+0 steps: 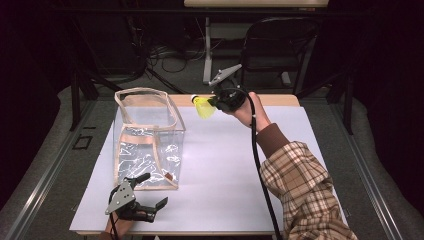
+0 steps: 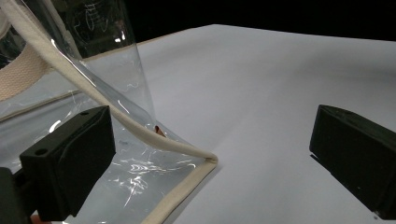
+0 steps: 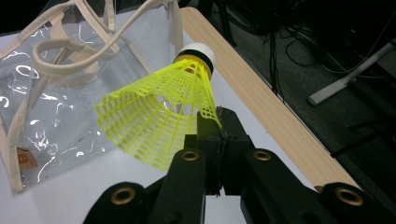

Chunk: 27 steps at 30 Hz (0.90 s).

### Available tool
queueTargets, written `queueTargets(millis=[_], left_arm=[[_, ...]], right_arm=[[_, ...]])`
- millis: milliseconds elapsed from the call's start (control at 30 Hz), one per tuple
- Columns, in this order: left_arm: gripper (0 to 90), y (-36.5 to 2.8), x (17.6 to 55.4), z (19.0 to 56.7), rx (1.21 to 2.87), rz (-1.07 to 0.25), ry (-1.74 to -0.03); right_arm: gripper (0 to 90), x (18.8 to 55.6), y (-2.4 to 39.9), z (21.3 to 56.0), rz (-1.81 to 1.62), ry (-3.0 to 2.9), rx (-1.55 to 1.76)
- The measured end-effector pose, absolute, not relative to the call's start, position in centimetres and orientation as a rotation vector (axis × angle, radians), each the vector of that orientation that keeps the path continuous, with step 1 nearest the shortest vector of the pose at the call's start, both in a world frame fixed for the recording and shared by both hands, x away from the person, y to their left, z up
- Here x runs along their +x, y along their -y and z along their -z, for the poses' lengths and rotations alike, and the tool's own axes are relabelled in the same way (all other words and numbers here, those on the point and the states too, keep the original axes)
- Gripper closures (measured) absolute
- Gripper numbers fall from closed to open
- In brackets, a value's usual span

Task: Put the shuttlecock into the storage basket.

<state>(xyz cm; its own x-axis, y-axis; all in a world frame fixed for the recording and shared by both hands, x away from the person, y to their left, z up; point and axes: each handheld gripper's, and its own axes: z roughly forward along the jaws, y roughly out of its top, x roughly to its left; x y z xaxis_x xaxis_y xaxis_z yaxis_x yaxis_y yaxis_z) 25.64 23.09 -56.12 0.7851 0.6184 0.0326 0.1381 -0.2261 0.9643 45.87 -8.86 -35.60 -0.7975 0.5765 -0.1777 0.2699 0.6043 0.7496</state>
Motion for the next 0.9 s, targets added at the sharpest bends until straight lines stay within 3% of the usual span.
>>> queueTargets(millis=[900], left_arm=[[0.0,-23.1,25.6,56.1,1.766,-0.499,-0.592]], right_arm=[[89.2,45.7,6.5,34.3,-1.055,-2.435,0.618]])
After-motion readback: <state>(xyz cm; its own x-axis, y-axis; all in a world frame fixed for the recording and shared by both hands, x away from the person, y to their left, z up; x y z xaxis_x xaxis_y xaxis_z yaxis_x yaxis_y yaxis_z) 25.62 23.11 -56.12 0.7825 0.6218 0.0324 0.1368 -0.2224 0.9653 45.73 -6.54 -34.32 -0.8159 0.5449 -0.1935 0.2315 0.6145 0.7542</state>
